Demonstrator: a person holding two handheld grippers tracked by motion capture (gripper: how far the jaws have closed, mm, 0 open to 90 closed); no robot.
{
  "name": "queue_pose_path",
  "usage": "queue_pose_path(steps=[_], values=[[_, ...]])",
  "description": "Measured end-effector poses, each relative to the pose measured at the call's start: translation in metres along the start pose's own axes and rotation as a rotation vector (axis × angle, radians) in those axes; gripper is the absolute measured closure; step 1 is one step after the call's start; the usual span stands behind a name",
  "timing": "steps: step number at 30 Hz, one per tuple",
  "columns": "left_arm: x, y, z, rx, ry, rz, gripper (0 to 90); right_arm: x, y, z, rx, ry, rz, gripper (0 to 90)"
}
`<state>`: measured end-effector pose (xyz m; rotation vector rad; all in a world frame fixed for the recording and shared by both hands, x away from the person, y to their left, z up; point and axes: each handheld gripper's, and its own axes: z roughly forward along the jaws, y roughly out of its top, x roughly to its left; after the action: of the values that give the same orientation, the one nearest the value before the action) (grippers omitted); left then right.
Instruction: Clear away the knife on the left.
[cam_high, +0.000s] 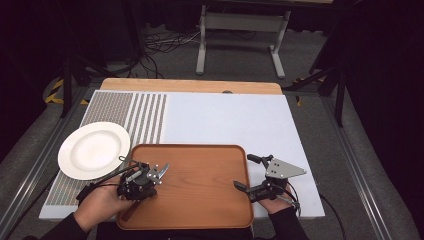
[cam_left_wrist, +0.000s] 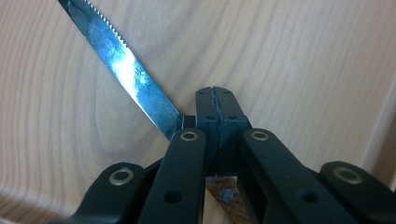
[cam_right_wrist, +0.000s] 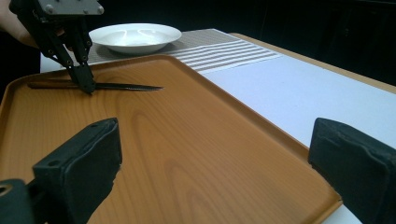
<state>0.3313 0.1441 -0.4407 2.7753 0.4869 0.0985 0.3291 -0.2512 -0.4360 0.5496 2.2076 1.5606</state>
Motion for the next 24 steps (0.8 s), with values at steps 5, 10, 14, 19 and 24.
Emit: queue_pose_path(steps=[5,10,14,19,24], values=[[0.002,-0.002,0.0,0.002,0.003,-0.011,90.0,0.0,0.0,0.0,0.001,0.0,0.0,3.8],[0.005,-0.005,-0.001,0.002,0.007,-0.029,90.0,0.0,0.0,0.0,0.003,-0.001,-0.001,3.8],[0.008,-0.008,-0.002,0.005,0.011,-0.041,90.0,0.0,0.0,0.0,0.003,-0.001,-0.003,3.8],[0.012,-0.011,-0.003,0.004,0.016,-0.06,90.0,0.0,0.0,0.0,0.004,-0.002,-0.002,3.8],[0.019,-0.014,-0.004,-0.002,0.019,-0.104,90.0,0.0,0.0,0.001,0.004,-0.002,-0.002,3.8]])
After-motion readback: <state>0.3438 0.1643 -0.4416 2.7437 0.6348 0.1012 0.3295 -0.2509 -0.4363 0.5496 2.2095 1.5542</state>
